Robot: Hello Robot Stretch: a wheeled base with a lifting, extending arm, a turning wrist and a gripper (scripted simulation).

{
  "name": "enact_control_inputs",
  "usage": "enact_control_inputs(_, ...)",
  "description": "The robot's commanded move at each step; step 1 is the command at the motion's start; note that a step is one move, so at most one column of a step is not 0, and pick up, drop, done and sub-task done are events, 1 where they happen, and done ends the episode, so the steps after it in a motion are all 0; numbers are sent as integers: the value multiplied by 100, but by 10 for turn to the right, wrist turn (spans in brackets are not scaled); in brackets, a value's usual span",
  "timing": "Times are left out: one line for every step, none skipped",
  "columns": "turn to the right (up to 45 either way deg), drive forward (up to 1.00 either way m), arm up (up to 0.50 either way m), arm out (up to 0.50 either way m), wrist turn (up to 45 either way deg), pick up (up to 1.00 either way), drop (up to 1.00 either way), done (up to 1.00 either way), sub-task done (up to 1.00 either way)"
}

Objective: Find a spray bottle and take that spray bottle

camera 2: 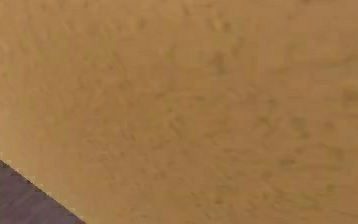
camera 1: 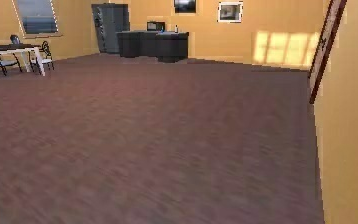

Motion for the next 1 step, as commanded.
enact_control_inputs(-450, 0, 0, 0, 0, 0, 0, 0, 0)
